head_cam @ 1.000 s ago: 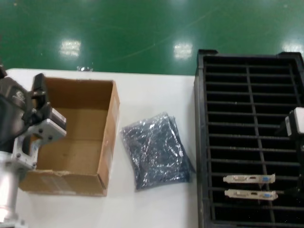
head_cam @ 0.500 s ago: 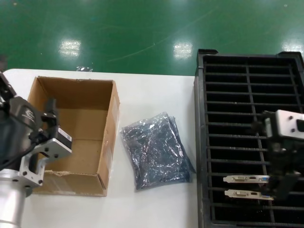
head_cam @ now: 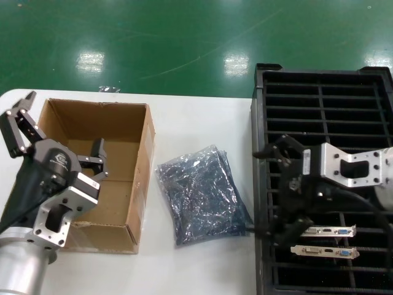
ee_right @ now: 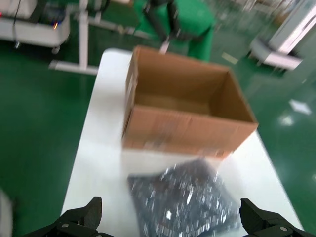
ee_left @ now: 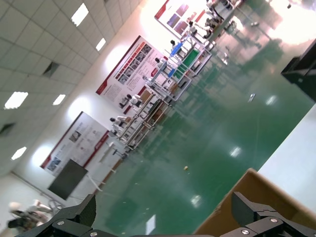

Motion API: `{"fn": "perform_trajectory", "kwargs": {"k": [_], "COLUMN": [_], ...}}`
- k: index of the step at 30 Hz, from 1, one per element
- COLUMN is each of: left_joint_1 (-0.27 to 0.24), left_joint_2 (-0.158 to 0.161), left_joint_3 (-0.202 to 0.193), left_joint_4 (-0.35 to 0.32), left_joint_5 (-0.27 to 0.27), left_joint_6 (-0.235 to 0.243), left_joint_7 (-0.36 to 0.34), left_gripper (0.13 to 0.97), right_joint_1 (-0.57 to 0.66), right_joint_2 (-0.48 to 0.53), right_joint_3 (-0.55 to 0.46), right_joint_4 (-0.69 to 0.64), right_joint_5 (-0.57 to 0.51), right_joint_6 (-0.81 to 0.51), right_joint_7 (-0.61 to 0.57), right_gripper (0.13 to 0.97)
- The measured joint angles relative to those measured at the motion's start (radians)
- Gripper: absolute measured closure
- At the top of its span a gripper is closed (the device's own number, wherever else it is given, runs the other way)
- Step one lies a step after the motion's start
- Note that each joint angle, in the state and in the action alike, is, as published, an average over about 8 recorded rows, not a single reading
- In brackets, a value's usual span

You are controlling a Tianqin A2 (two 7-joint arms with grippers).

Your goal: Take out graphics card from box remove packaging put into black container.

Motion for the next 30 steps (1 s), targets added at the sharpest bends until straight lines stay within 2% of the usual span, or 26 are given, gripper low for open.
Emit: {"fn": "perform_trajectory", "kwargs": {"k": [30], "left_joint_1": [0.019], "left_joint_2": [-0.117], "left_joint_3": [0.076], "left_joint_4": [0.184], "left_joint_5": [-0.771], "left_joint_6": [-0.091], "left_joint_7": [0.185], "left_gripper": [0.132], "right_joint_1": [-0.52], "right_joint_2": [-0.213], "right_joint_3": [0.343], "right_joint_4": [0.003], "right_joint_5": [0.216], "right_joint_6": [0.617], "right_joint_7": [-0.223], "right_gripper": [0.129]}}
